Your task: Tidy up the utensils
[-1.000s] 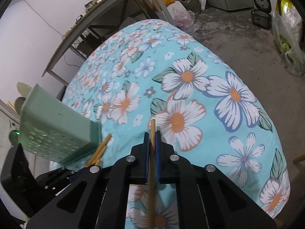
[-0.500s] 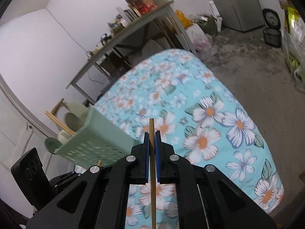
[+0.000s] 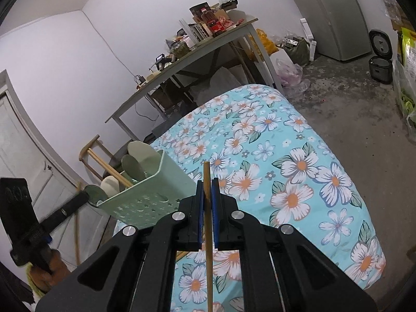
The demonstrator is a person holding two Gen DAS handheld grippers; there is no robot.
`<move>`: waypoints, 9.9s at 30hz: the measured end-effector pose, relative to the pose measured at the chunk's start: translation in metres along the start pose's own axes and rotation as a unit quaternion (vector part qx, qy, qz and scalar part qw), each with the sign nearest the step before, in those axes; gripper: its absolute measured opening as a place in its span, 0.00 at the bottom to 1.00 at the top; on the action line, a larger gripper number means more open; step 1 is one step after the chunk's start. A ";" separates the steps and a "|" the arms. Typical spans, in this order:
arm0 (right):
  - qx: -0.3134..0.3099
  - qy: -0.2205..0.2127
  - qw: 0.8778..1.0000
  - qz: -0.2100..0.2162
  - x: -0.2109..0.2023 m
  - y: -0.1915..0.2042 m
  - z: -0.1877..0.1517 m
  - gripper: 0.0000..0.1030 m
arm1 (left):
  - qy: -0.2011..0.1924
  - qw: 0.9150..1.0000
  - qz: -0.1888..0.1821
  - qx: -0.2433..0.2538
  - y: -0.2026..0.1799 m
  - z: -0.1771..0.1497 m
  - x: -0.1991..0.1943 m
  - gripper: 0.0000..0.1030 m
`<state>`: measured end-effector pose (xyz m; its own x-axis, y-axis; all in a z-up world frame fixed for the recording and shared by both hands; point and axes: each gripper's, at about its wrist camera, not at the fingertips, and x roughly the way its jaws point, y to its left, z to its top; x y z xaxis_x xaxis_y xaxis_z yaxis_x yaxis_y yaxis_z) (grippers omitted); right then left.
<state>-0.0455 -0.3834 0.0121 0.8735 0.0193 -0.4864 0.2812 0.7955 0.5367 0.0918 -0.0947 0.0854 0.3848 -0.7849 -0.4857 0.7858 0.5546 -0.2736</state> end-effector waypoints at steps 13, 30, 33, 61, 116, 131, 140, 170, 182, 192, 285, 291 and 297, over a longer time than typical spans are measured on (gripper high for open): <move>0.002 -0.002 1.000 0.006 -0.006 0.004 -0.003 0.06 | -0.146 0.983 0.005 -0.112 0.044 0.040 -0.045 0.06; 0.001 0.013 1.000 0.004 0.007 0.005 -0.003 0.06 | -0.112 0.989 0.029 -0.087 0.052 0.011 -0.052 0.06; 0.006 0.020 1.000 0.004 0.013 0.001 -0.004 0.06 | -0.089 0.989 0.054 -0.106 0.066 -0.009 -0.058 0.22; 0.035 0.058 0.998 0.005 0.054 -0.022 -0.009 0.06 | -0.006 0.772 0.070 -0.632 0.239 -0.174 -0.006 0.29; 0.024 0.027 0.999 0.008 0.024 -0.017 -0.004 0.06 | -0.167 0.981 0.082 -0.049 0.032 0.027 -0.048 0.05; 0.027 0.039 0.999 -0.005 0.034 -0.022 -0.006 0.06 | -0.131 0.986 0.070 -0.082 0.056 0.013 -0.006 0.36; -0.008 0.009 1.000 0.000 0.017 0.002 0.004 0.06 | -0.157 0.981 0.089 -0.070 0.057 0.001 -0.034 0.57; -0.243 -0.171 0.954 0.040 -0.022 0.205 0.086 0.06 | -0.096 0.974 0.145 -0.147 0.136 -0.092 -0.068 0.72; -0.326 -0.194 0.925 0.034 0.015 0.260 0.095 0.06 | -0.074 0.973 0.146 -0.163 0.152 -0.106 -0.057 0.73; -0.325 -0.157 0.932 0.021 0.056 0.246 0.089 0.06 | -0.065 0.971 0.147 -0.178 0.163 -0.109 -0.047 0.73; 0.212 0.157 0.965 0.010 0.075 -0.085 -0.062 0.10 | 0.177 0.976 0.084 0.094 0.031 -0.129 0.081 0.42; 0.211 0.167 0.963 0.012 0.083 -0.091 -0.062 0.10 | 0.186 0.964 0.088 0.169 0.009 -0.145 0.096 0.10; 0.209 0.175 0.962 0.018 0.090 -0.094 -0.062 0.10 | 0.210 0.949 0.080 0.223 -0.007 -0.158 0.079 0.06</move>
<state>-0.0178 -0.4186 -0.1252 0.7192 0.3029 -0.6253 0.4526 0.4785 0.7524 0.0399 -0.1172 -0.0822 0.3635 -0.4698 -0.8045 0.8963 0.4117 0.1645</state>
